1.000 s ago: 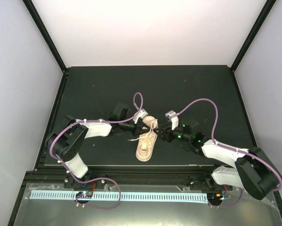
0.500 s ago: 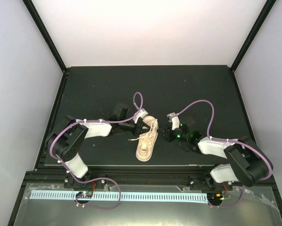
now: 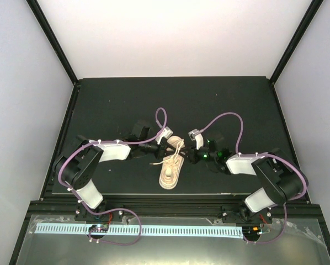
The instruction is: Tie the shoes
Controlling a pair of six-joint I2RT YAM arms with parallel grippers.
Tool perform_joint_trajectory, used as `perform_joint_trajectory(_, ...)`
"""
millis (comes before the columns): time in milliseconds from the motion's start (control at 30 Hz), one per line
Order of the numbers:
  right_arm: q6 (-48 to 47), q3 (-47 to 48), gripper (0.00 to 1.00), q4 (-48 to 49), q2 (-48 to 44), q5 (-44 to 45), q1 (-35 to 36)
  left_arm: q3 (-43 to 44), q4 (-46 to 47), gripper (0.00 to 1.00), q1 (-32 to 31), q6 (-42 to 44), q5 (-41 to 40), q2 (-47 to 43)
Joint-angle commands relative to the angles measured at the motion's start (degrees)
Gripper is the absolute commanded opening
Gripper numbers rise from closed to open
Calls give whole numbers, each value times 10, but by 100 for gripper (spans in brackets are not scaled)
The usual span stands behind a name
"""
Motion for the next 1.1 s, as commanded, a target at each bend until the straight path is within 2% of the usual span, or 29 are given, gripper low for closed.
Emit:
perform_joint_trajectory(0,-12,17,34,55,20,-45,-1,-1,34,1,-2,-9,13,-1)
perform_joint_trajectory(500,-3,18,29,87,45,-92,1,2,87,2,-2,-58,2,23)
perform_joint_trajectory(1067,20,-4,30,111,34,-81,1,-20,71,2,-2,-51,-27,-1)
